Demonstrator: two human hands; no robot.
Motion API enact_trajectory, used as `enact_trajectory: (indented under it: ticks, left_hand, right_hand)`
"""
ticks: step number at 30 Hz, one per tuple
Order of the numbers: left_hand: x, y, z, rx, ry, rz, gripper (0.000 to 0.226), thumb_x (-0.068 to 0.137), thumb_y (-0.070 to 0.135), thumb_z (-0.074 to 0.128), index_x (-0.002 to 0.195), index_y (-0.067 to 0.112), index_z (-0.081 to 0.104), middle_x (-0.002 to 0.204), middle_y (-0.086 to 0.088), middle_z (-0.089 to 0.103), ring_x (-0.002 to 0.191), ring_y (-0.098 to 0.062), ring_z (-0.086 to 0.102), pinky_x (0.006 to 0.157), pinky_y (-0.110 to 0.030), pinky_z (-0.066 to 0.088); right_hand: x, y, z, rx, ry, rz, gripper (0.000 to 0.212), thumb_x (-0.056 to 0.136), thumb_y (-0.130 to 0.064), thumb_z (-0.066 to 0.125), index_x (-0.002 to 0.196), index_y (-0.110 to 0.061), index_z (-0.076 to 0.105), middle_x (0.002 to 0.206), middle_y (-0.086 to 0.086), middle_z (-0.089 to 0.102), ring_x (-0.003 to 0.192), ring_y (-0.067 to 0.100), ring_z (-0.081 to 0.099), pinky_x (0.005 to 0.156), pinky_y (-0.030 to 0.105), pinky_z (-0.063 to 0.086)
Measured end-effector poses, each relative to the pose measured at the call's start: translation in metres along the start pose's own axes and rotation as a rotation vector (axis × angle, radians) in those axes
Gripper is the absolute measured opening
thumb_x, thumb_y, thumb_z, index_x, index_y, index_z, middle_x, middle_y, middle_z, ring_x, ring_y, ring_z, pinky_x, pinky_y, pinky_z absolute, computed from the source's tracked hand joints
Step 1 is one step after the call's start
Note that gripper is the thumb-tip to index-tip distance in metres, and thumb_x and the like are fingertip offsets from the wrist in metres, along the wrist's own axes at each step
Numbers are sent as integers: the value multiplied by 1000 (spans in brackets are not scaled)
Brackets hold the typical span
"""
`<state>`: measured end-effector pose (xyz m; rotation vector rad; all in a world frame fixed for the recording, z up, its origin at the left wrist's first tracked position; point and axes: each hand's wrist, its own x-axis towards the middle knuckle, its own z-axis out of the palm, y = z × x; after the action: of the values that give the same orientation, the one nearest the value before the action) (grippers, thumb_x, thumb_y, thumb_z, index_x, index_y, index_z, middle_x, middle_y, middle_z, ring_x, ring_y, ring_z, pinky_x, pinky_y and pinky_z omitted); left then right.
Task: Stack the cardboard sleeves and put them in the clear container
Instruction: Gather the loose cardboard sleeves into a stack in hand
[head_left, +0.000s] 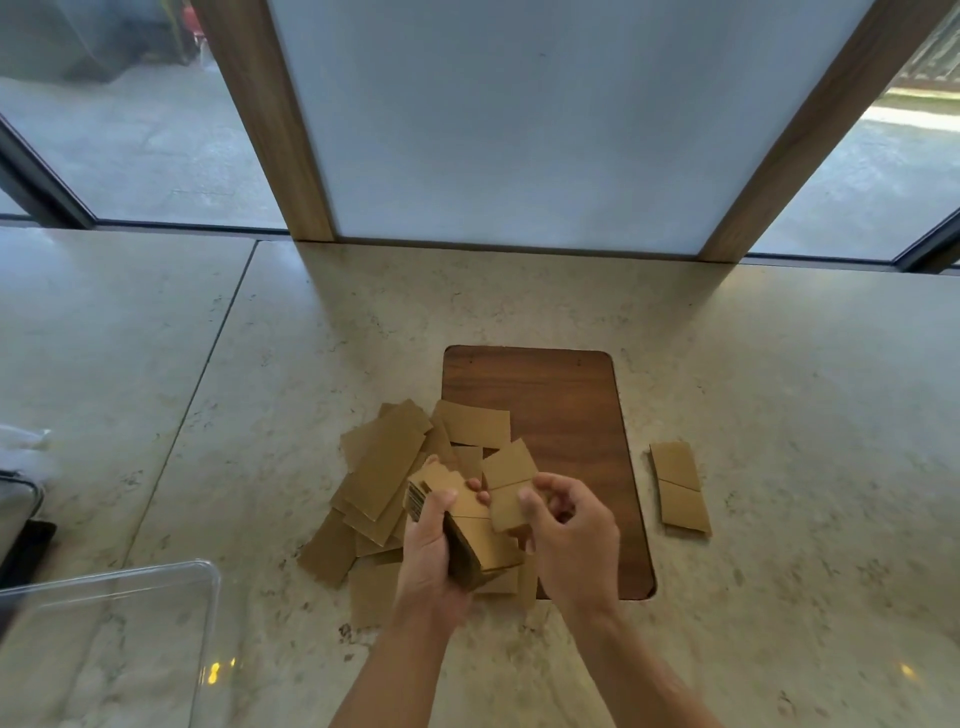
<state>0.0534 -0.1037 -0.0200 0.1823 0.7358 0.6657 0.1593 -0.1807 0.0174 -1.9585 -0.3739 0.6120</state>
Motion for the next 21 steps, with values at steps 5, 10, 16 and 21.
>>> enact_trajectory:
  ticks: [5, 10, 16, 21]
  left_hand:
    - [1, 6, -7, 67, 103, -107, 59, 87, 37, 69, 144, 22, 60, 132, -26, 70, 107, -40, 72, 74, -55, 62]
    - [1, -2, 0, -4, -47, -136, 55, 83, 49, 67, 120, 9, 68, 103, -13, 66, 86, -26, 66, 87, -47, 50]
    - [5, -15, 12, 25, 32, -44, 80, 75, 75, 68, 125, 12, 71, 107, -15, 71, 94, -30, 71, 94, -50, 56]
    - [5, -20, 16, 73, -144, 131, 108, 53, 77, 87, 150, 42, 52, 109, -13, 65, 94, -30, 63, 89, -52, 52]
  right_hand:
    - [-1, 2, -5, 182, -132, 107, 34, 95, -7, 74, 123, -23, 63, 94, 8, 64, 59, 5, 66, 48, 22, 55]
    - [-11, 2, -2, -111, -190, -123, 37, 90, -19, 81, 108, -43, 59, 101, -9, 61, 81, 4, 63, 68, 17, 56]
    - [-14, 1, 6, -40, 23, -58, 31, 91, -13, 73, 92, -41, 61, 100, -9, 57, 82, 8, 59, 68, 14, 50]
    - [-8, 2, 9, 7, 182, 139, 32, 87, -3, 70, 90, -34, 62, 100, -4, 55, 78, 14, 56, 63, 17, 43]
